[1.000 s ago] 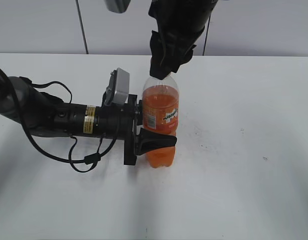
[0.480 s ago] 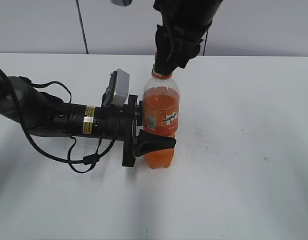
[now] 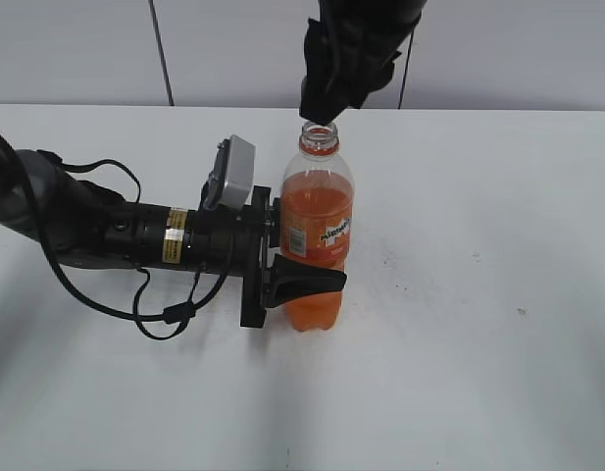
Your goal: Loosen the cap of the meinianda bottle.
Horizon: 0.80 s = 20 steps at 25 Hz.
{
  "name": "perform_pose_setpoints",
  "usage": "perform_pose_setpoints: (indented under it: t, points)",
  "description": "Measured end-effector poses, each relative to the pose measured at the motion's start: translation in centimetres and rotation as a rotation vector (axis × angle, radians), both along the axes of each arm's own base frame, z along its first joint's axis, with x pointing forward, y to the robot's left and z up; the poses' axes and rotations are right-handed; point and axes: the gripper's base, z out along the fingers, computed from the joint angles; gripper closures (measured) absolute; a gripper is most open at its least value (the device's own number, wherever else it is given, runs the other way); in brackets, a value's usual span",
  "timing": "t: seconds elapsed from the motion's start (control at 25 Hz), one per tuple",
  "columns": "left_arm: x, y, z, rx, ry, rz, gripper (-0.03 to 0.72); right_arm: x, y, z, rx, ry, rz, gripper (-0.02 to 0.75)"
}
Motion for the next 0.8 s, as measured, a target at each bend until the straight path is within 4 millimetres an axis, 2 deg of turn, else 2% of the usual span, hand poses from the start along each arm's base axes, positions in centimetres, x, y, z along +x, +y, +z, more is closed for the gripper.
perform_pose_setpoints:
  t: [0.12, 0.28, 0.44, 0.6, 0.8]
  points:
    - [0.0, 0.0, 0.0, 0.000, 0.000, 0.000, 0.281, 0.0, -0.2, 1.1, 0.035, -0.010, -0.075, 0.465]
    - [0.0, 0.0, 0.0, 0.000, 0.000, 0.000, 0.281, 0.0, -0.9, 2.6, 0.086, -0.021, -0.271, 0.465]
    - [0.0, 0.0, 0.0, 0.000, 0.000, 0.000, 0.281, 1.5, -3.1, 2.9, 0.124, -0.009, -0.521, 0.465]
    - [0.0, 0.0, 0.0, 0.000, 0.000, 0.000, 0.281, 4.5, -8.1, 2.1, 0.156, 0.040, -0.798, 0.465]
    - [0.0, 0.0, 0.0, 0.000, 0.000, 0.000, 0.281, 7.0, -15.9, -0.9, 0.153, 0.158, -1.072, 0.465]
